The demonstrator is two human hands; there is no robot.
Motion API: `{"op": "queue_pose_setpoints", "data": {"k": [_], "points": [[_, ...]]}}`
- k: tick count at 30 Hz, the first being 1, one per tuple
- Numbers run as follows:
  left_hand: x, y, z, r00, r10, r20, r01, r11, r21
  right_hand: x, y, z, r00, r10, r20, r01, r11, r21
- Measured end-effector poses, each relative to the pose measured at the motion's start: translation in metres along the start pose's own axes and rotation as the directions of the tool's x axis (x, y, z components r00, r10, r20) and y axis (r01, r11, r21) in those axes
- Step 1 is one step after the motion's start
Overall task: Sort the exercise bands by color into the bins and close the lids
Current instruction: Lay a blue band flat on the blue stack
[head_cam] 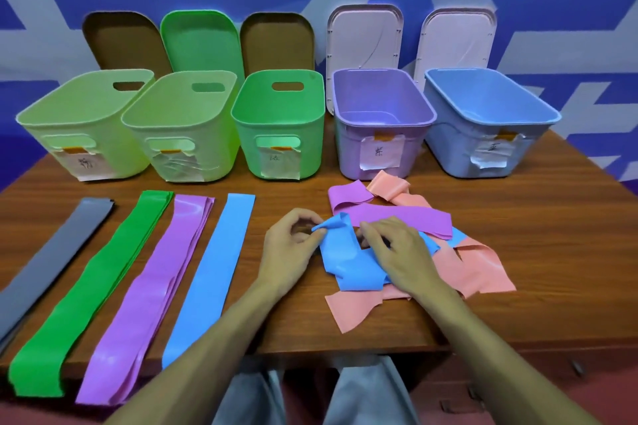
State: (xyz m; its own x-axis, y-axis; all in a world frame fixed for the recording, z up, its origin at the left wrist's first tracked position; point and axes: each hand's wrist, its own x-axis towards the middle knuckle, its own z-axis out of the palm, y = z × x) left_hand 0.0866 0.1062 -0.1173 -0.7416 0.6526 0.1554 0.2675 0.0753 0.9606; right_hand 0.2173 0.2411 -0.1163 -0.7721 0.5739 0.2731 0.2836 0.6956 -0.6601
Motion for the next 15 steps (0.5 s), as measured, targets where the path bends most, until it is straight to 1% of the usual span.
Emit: {"op": "queue_pose_setpoints", "data": {"k": [2, 4, 6, 8, 9, 10, 12, 13, 15], "points": [[-0.001, 0.000, -0.002, 1.000, -0.004, 0.005, 0.004, 1.000, -0.012, 0.000, -0.005, -0.002, 0.999, -0.034, 0.014, 0.035, 0.999, -0.030], [-0.001, -0.002, -0.003, 1.000, 0.011, 0.008, -0.011, 1.000, -0.011, 0.003, -0.012, -0.006, 0.999, -0.034, 0.037, 0.035, 0.999, -0.030], [0.000, -0.004, -0.003, 1.000, 0.029, 0.007, -0.029, 0.999, -0.020, 0.008, -0.023, -0.012, 0.991, 0.021, 0.129, -0.020, 1.000, -0.007], [0.000, -0.006, -0.003, 0.998, 0.066, 0.007, -0.066, 0.998, -0.017, 0.018, -0.034, -0.016, 0.969, 0.093, 0.227, -0.086, 0.995, -0.040], [0.000, -0.007, -0.003, 0.996, 0.085, 0.007, -0.085, 0.996, -0.010, 0.022, -0.038, -0.016, 0.963, 0.128, 0.238, -0.115, 0.991, -0.065], [0.000, -0.006, -0.004, 0.995, 0.101, 0.010, -0.101, 0.995, -0.016, 0.027, -0.041, -0.014, 0.961, 0.166, 0.221, -0.155, 0.986, -0.067], [-0.001, -0.003, -0.008, 0.994, 0.111, 0.004, -0.110, 0.993, -0.045, 0.035, -0.045, -0.008, 0.954, 0.246, 0.171, -0.250, 0.968, 0.005], [-0.003, 0.000, -0.010, 0.995, 0.098, -0.001, -0.098, 0.993, -0.066, 0.038, -0.047, -0.005, 0.948, 0.274, 0.161, -0.282, 0.959, 0.023], [-0.006, 0.006, -0.015, 1.000, 0.013, 0.007, -0.012, 0.987, -0.161, 0.042, -0.053, -0.002, 0.951, 0.271, 0.149, -0.272, 0.962, -0.015]]}}
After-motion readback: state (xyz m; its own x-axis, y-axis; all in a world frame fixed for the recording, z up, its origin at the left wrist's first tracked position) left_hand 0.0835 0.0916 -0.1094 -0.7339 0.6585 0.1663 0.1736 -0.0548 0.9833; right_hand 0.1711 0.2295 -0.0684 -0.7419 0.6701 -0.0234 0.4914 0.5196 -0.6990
